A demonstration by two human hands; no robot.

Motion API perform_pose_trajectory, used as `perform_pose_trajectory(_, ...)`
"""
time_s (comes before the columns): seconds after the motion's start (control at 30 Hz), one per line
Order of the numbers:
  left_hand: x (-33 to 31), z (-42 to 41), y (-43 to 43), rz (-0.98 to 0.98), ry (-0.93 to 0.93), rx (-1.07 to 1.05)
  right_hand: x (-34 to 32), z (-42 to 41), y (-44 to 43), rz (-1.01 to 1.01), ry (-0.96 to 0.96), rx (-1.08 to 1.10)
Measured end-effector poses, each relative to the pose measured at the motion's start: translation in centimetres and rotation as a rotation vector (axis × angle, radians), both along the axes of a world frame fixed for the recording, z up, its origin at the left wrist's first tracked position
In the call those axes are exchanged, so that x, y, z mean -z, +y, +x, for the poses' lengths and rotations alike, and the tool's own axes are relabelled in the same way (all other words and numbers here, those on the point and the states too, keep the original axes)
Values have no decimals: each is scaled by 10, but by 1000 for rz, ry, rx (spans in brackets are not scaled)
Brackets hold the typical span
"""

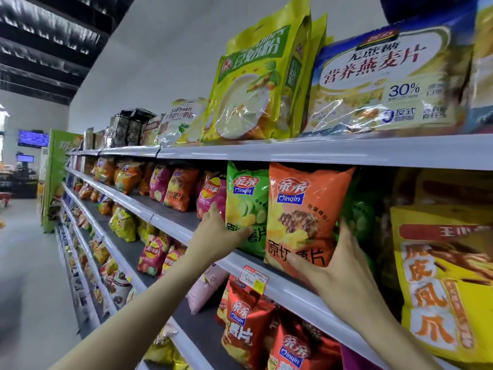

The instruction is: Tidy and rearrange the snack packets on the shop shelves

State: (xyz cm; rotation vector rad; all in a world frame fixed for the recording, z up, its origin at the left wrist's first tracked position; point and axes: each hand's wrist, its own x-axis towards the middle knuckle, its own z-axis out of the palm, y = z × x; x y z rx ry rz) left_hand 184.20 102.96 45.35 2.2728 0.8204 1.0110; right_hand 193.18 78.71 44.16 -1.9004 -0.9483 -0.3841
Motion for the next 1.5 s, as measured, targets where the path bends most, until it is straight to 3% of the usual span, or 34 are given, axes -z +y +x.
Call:
perform_pose_trajectory(0.27,6,39,42,-260,-265,268,2,1,20,78,46,43)
perform_pose_trajectory(0.43,9,51,71,-194,-358,383,-5,-1,31,207,100,78)
perform_pose_trajectory(0.83,-30,28,138,-102,-391,418,-11,-11,62,406,182,131)
perform_pose_trajectory(1.13,-9,-25,184,-8,-427,302,-9,-10,131,354,171,57)
perform_pose_trajectory(1.5,18,-66,223,-126,-490,315,-16,23,211,218,204,71)
